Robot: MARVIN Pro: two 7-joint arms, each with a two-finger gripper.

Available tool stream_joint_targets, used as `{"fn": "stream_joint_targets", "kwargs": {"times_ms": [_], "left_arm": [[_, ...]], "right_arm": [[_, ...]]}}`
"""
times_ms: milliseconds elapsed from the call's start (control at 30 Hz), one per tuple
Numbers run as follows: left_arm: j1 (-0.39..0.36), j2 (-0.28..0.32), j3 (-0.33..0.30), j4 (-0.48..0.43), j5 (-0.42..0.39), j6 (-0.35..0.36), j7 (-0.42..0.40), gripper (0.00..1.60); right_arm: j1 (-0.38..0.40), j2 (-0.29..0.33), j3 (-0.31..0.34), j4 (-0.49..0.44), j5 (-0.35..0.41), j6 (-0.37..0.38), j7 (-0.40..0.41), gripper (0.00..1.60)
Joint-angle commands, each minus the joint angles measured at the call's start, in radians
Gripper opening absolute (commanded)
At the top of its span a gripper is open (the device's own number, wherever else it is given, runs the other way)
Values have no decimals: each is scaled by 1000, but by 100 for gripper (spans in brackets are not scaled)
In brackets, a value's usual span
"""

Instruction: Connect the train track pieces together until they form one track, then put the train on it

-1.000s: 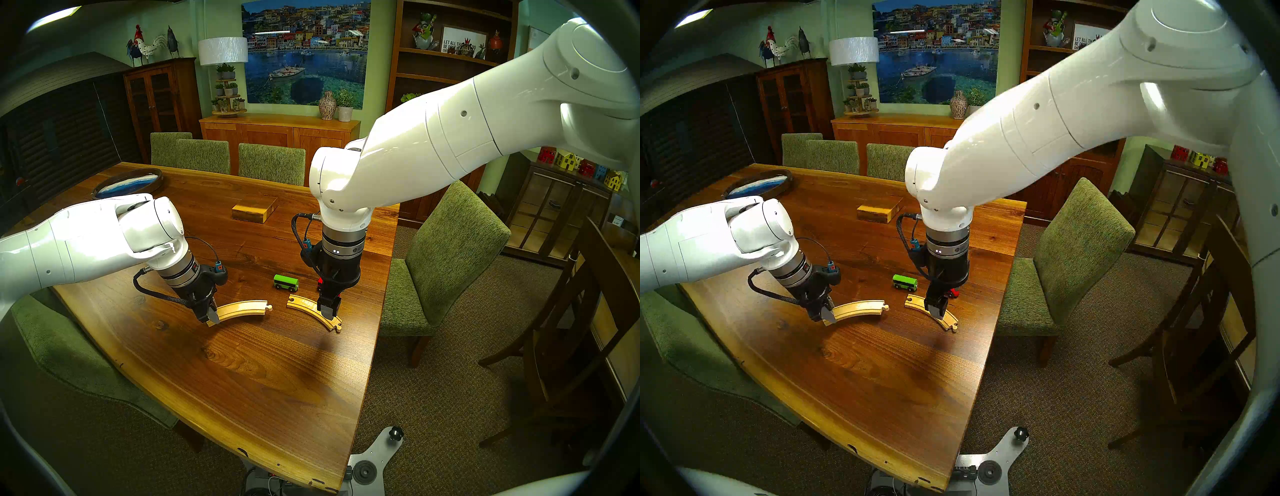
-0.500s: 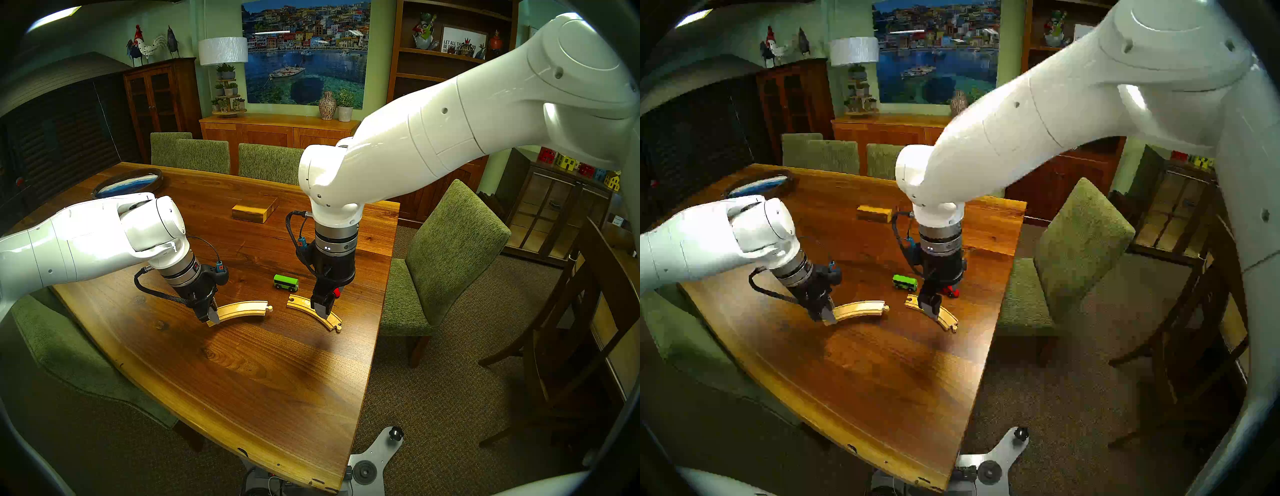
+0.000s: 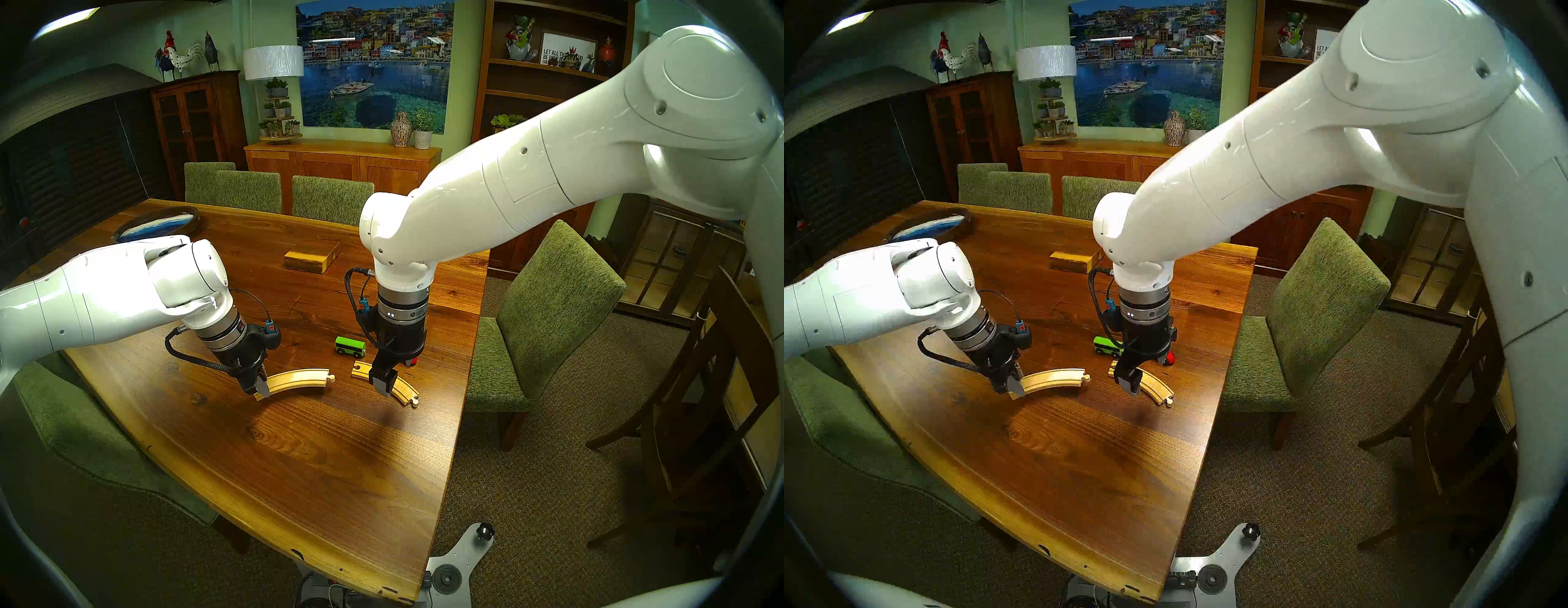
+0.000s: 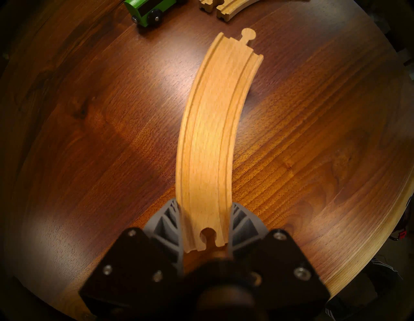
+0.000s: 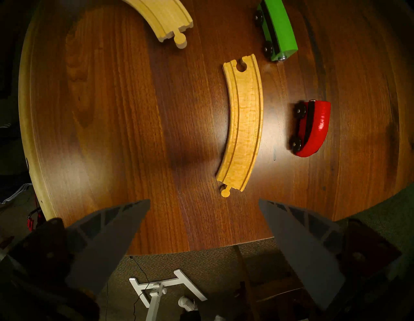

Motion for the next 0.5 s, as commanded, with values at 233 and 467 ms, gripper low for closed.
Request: {"fn": "stream_joint_targets", "kwargs": {"times_ms": [233, 467], "left_arm": [[-31, 4, -28, -2, -2, 0, 4, 0], [-31, 4, -28, -2, -2, 0, 4, 0]], "right_arm": [[-25, 9, -31, 11, 85, -54, -110, 160], [-49, -15, -47, 48, 112, -52, -133, 160]]}}
